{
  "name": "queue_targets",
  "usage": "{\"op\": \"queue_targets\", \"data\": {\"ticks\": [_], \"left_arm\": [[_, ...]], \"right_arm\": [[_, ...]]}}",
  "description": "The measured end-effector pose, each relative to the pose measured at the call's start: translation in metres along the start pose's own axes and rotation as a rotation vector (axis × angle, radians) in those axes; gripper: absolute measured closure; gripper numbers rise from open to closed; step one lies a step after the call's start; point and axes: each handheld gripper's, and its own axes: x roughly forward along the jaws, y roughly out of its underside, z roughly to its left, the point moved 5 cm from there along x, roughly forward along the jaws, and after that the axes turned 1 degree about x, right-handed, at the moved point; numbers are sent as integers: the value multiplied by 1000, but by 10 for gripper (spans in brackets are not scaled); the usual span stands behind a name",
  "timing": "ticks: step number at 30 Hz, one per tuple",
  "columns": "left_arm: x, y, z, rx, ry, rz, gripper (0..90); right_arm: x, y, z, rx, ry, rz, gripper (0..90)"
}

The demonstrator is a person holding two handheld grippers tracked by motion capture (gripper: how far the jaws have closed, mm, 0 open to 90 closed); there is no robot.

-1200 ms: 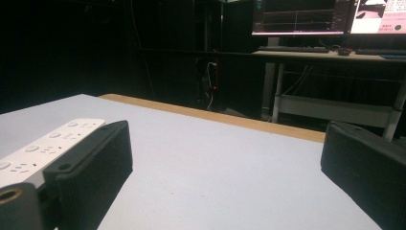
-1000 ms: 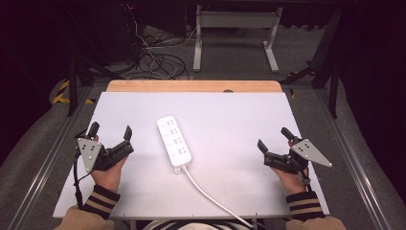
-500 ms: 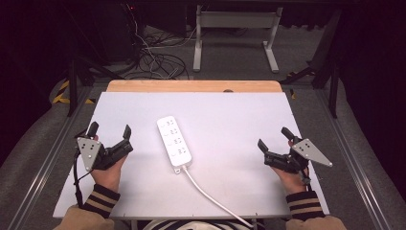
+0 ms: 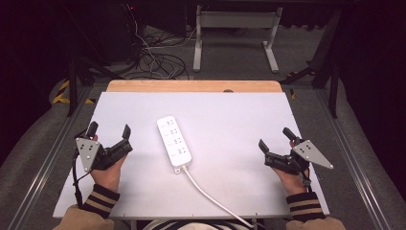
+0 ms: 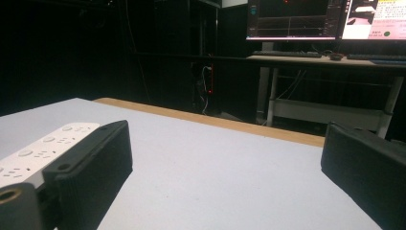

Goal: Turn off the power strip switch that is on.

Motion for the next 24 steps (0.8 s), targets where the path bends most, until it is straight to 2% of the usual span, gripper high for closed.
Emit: {"op": "queue_targets", "data": {"ticks": [24], "left_arm": [[0, 0, -2, 2, 1, 5, 4]], "right_arm": [[-5, -1, 0, -2, 4, -8, 46]]}}
